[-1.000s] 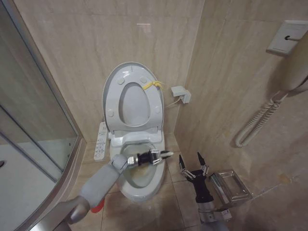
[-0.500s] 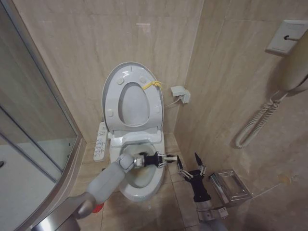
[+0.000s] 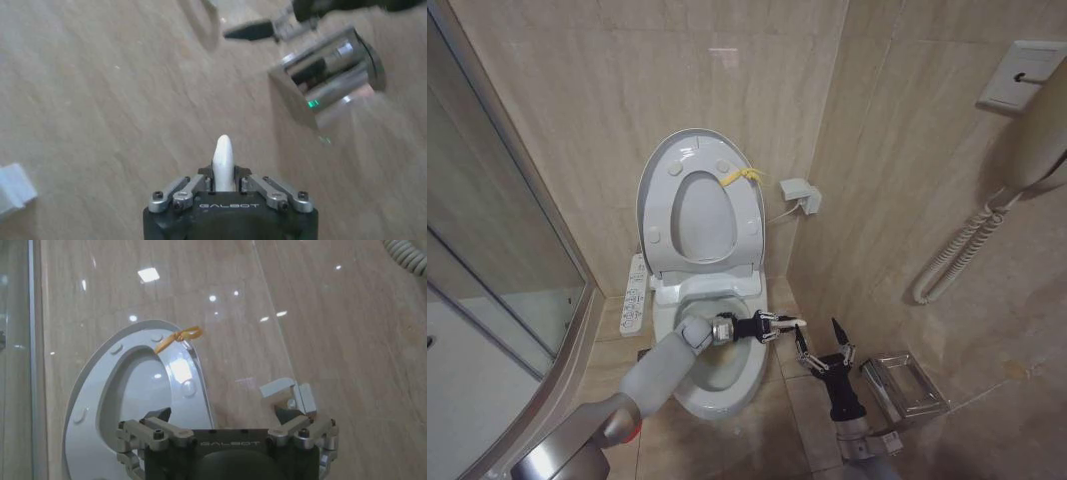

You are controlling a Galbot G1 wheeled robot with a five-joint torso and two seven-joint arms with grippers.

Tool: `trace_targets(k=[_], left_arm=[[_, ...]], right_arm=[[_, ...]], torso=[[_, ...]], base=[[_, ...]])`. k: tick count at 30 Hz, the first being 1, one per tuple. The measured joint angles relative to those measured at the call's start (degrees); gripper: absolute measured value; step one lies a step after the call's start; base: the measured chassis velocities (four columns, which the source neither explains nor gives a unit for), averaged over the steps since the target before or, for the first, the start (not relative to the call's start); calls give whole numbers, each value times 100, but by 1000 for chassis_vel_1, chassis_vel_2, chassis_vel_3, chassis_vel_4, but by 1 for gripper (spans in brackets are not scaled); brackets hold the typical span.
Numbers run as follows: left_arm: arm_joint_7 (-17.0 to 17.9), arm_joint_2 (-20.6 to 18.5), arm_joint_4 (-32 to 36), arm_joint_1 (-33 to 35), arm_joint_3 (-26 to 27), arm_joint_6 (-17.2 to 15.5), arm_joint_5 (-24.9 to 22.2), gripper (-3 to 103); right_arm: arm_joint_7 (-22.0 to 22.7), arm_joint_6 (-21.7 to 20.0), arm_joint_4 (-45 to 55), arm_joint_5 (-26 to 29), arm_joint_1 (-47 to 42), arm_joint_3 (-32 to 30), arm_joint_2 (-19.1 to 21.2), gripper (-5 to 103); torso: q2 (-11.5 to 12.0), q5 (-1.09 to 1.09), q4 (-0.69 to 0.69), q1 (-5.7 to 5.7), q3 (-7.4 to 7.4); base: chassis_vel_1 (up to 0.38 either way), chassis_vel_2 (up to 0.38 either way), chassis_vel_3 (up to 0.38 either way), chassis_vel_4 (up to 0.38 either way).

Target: Open the toilet lid, clean the toilet bowl with a toilet brush, close the toilet lid, and flush.

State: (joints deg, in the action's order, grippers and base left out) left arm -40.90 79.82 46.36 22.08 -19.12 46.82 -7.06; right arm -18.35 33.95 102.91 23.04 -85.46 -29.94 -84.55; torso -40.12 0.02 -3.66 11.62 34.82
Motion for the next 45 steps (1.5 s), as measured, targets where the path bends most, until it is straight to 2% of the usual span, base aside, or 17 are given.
trace_targets(k=[3,5,6,9,11,12,13,14,15,18,22,25,29,34,36,39,45], left_arm=[[13,-109,382,18,2,-34,-564,20],[503,-261,950,86,-16,-361,-1369,20],[503,-261,950,86,-16,-361,-1369,20],[1566,-479,1818,373,113,-1082,-2336,20],[1621,-496,1861,394,133,-1120,-2367,20],[2277,-628,2292,612,312,-1513,-2539,20],[2626,-701,2497,728,360,-1688,-2593,20],[2917,-800,2699,829,385,-1845,-2631,20],[2917,-800,2699,829,385,-1845,-2631,20],[3703,-1133,3475,1239,576,-2258,-2583,20],[4098,-1486,4235,1745,989,-2493,-2480,20],[4098,-1684,4564,2030,1214,-2490,-2497,20],[3845,-2391,5662,3057,1972,-2354,-2696,20],[3723,-2750,6402,3990,2742,-2181,-2732,20],[3714,-2730,6846,4706,3474,-2101,-2743,20],[3708,-2623,7063,5024,3836,-2086,-2742,20],[3837,-1914,7891,5923,5003,-2159,-2524,20]], right_arm=[[0,0,-38,1,4,-17,21,100],[1,5,-58,1,6,-13,13,100],[1,5,-58,1,6,-13,13,100],[7,25,-92,29,3,-17,44,100],[8,26,-94,32,2,-18,49,100],[14,28,-100,59,1,-26,89,100],[19,28,-100,72,5,-26,108,100],[20,26,-101,77,14,-23,120,100],[20,26,-101,77,14,-23,120,100],[26,19,-105,83,69,20,126,100],[24,14,-110,74,86,93,116,100],[23,13,-115,69,87,115,111,100],[20,13,-121,41,94,173,99,100],[15,13,-121,17,131,213,44,100],[6,17,-119,-11,159,267,-5,100],[2,17,-115,-42,169,298,-44,100],[-48,34,-75,-113,165,387,-162,100]], torso=[[0,0,-2,0,0],[0,1,-4,0,-1],[0,1,-4,0,-1],[0,0,-4,0,-1],[0,0,-3,0,-1],[0,0,-2,0,-1],[0,0,-3,0,-1],[0,-1,-1,0,-1],[0,-1,-1,0,-1],[0,-1,-2,0,-1],[0,-2,-3,0,-1],[0,-2,-4,0,-1],[0,-3,-2,0,-1],[-1,-1,-3,-1,-2],[-1,-1,-2,-1,-2],[-1,-1,-2,-1,-1],[-1,-1,-3,-1,-1]], base=[[0,0,0,0],[0,0,0,0],[0,0,0,0],[0,0,0,0],[0,0,0,0],[0,0,0,0],[0,0,0,0],[0,0,0,0],[0,0,0,0],[0,0,0,0],[0,0,0,0],[0,0,0,0],[0,0,0,0],[0,0,0,0],[0,0,0,0],[0,0,0,0],[0,0,0,0]])
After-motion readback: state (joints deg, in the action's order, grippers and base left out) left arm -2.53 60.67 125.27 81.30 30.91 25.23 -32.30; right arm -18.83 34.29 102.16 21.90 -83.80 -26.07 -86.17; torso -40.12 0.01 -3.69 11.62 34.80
